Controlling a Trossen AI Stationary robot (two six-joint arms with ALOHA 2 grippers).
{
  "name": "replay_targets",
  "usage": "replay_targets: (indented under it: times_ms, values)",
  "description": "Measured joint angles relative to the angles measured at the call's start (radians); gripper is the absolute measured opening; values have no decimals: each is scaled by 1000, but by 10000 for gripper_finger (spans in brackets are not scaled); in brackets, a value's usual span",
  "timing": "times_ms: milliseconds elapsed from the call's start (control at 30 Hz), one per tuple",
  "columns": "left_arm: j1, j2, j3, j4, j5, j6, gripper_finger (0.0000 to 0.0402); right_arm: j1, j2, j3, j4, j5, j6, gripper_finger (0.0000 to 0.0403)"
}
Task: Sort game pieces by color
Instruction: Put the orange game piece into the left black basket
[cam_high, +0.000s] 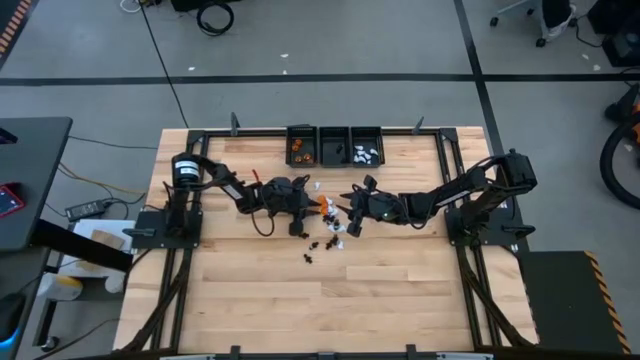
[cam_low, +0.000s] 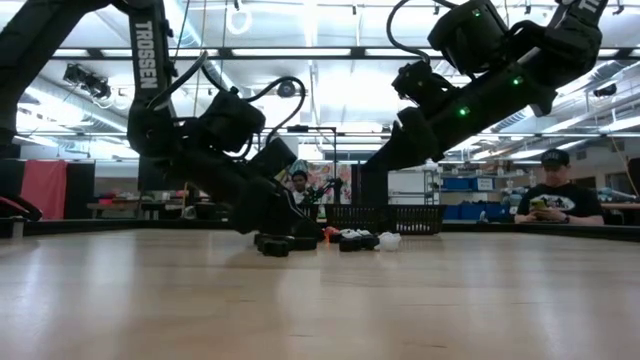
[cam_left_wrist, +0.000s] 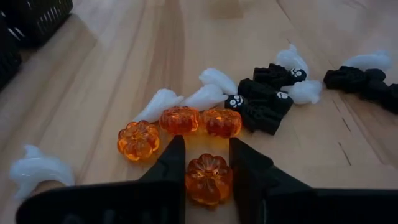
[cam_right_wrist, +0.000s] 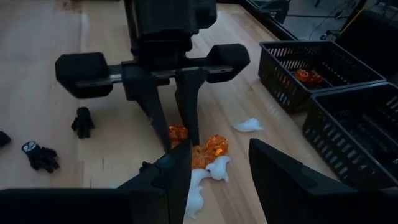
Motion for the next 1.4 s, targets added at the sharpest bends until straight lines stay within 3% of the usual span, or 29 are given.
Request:
replay_targets:
  times_ms: [233,433,800,967,1400]
  values:
    - [11,-29,0,-18,2,5,65,0,0,0,-8,0,-19,165]
    - [27,-124,-8,-116,-30,41,66,0,0,0,-22,0,-21,165]
    - [118,-248,11,-127,-97,117,71,0,0,0,-15,0,-17,165]
    - [209,-254,91,-172,-122,115,72,0,0,0,-8,0,-17,165]
    - [405,-176,415,-667,-130,23,73,2,0,0,58,-48,-18,165]
